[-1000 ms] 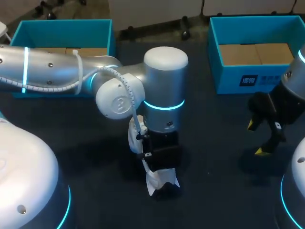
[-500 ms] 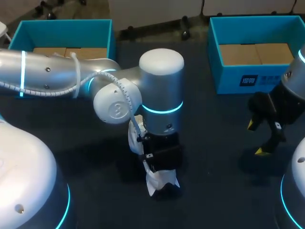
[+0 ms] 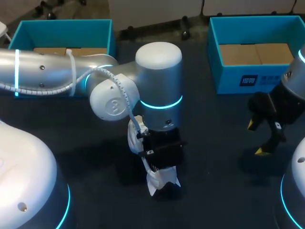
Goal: Take the shoe out of the shoebox, open the shoe tongue, remove and reinsert the insole, then place the shoe into the shoebox
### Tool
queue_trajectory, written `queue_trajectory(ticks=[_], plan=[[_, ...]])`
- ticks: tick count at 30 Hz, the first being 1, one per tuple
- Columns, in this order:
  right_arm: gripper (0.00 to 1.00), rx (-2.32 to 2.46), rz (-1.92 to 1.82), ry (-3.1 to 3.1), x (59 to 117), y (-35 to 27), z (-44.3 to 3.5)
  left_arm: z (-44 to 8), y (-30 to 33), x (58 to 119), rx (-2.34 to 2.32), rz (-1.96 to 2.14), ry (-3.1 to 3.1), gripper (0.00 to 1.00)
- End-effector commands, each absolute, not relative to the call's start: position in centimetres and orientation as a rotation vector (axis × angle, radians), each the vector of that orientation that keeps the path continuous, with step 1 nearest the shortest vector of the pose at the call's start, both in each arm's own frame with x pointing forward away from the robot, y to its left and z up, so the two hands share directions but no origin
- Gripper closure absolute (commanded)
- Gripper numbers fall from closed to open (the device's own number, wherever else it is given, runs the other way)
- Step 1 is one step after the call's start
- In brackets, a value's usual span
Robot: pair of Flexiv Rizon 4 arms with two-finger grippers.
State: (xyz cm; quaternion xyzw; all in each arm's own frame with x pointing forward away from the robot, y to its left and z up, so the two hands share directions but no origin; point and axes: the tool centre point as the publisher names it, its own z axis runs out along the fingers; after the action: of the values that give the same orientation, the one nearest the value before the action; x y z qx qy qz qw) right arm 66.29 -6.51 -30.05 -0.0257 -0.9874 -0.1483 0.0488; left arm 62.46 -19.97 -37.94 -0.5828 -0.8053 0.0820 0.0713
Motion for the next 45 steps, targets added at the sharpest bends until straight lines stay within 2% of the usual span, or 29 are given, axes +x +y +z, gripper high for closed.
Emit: queue_trajectory(ticks=[1, 11, 26, 41, 42, 44, 45], plan=[[0.00, -0.078, -0.451, -3.011, 66.2, -6.5, -30.1, -38.8, -20.0, 62.0, -1.753, 0.240, -2.412, 1.00], [0.00, -0.078, -0.451, -3.011, 66.2, -6.5, -30.1, -41.0, -19.1, 63.6, -1.691, 0.138, -2.449, 1.00], [0.00, -0.078, -0.451, -3.011, 66.2, -6.5, -30.1, -36.5, -18.5, 63.5, -1.731, 0.098, -2.551, 1.00], [0.00, -0.078, -0.451, -3.011, 66.2, -6.5, -30.1, -35.9, -18.1, 65.8, -1.663, -0.053, -2.652, 1.00], [0.00, -0.078, -0.451, -3.011, 66.2, -6.5, -30.1, -35.9, -18.1, 66.0, -1.648, -0.050, -2.654, 0.98], [0.00, -0.078, -0.451, -3.011, 66.2, -6.5, -30.1, -36.1, -18.1, 66.5, -1.612, -0.048, -2.654, 0.72], [0.00, -0.078, -0.451, -3.011, 66.2, -6.5, -30.1, -36.1, -18.1, 66.6, -1.598, -0.051, -2.653, 0.62]])
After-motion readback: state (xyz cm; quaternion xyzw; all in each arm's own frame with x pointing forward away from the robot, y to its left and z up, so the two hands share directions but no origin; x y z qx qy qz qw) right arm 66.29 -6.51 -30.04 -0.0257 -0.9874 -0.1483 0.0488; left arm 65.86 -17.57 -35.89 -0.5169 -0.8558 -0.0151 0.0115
